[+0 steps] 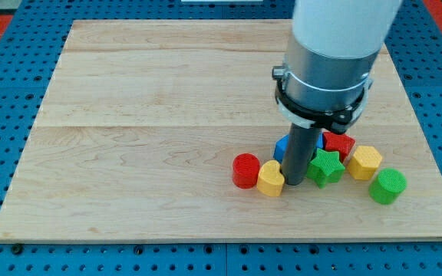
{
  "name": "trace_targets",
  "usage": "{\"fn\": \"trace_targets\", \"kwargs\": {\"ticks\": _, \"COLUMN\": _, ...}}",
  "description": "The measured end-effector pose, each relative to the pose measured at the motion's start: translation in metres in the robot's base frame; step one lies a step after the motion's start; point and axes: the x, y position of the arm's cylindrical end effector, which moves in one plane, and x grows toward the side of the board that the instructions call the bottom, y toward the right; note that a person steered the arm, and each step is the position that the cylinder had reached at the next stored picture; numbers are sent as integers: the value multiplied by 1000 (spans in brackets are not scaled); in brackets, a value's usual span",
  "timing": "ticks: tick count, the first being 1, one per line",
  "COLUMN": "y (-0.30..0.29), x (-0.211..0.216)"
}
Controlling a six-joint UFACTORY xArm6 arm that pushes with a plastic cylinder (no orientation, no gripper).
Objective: Move the yellow heart and red circle towards the center
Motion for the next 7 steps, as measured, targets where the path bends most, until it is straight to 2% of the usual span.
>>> {"fn": "trace_targets", "kwargs": {"ticks": 1, "y": -9, "x": 14}}
{"fn": "trace_targets", "kwargs": {"ticks": 3, "y": -90, "x": -7}}
{"fn": "trace_targets", "kwargs": {"ticks": 5, "y": -105, "x": 46}}
{"fn": "trace_targets", "kwargs": {"ticks": 6, "y": -138, "x": 19}}
{"fn": "trace_targets", "kwargs": {"ticks": 7, "y": -130, "x": -9}}
